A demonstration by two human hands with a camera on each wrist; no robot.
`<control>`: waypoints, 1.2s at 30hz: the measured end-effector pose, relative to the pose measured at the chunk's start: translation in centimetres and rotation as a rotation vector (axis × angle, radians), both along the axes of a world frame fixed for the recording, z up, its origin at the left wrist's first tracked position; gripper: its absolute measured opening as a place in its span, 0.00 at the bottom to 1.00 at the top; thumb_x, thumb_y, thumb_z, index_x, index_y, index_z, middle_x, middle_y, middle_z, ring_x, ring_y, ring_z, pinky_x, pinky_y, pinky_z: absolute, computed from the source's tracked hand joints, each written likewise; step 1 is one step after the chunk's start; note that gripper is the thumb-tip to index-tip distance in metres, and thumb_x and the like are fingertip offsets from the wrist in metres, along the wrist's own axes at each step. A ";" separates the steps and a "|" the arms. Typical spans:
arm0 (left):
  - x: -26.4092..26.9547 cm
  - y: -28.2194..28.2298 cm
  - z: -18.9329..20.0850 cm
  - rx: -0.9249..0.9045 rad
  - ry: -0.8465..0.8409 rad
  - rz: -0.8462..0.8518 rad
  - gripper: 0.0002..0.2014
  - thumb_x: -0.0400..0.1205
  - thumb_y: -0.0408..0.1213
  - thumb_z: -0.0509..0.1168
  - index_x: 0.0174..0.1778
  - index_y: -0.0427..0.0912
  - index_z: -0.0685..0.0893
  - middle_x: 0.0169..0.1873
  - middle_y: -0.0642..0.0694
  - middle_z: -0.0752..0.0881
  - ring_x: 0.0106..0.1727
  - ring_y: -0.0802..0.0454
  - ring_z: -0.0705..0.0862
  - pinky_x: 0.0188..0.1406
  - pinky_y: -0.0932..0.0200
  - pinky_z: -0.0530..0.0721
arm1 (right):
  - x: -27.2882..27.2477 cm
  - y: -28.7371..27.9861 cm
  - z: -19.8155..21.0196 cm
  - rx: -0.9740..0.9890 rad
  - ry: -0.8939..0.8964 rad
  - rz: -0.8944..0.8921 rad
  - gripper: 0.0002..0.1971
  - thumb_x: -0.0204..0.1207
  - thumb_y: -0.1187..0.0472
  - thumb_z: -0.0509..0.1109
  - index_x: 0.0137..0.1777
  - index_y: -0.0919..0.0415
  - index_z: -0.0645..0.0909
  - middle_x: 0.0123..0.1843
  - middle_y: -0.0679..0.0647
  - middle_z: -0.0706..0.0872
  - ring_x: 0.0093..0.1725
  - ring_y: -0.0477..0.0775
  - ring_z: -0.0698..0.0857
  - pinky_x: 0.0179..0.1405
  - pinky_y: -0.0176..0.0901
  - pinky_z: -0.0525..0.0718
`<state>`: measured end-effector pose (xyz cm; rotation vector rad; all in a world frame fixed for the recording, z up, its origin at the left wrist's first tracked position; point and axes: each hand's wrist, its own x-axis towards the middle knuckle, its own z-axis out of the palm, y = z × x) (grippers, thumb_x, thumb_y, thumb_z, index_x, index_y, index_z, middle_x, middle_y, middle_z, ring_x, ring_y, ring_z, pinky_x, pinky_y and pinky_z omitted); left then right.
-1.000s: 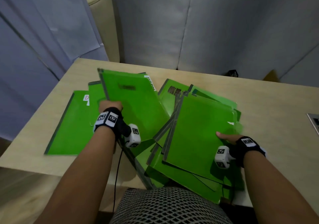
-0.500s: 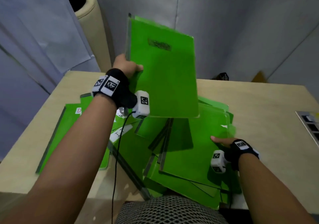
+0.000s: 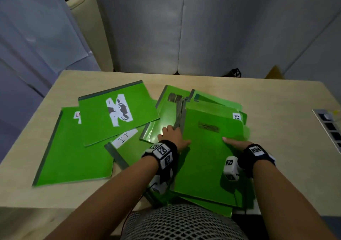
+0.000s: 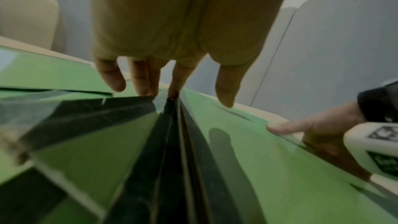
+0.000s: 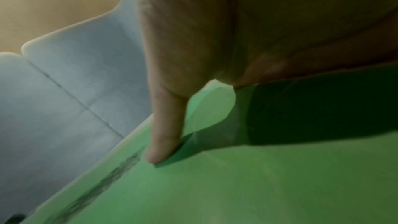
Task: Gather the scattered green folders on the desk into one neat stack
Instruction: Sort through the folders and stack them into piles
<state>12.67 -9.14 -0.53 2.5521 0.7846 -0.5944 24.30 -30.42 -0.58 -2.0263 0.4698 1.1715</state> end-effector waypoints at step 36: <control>-4.0 12.1 -5.4 0.072 0.110 0.066 0.32 0.83 0.60 0.54 0.81 0.69 0.47 0.85 0.55 0.39 0.84 0.35 0.39 0.74 0.20 0.54 | 6.1 -4.9 0.2 -0.172 0.053 0.067 0.46 0.32 0.33 0.88 0.41 0.70 0.81 0.31 0.63 0.86 0.35 0.61 0.84 0.43 0.54 0.83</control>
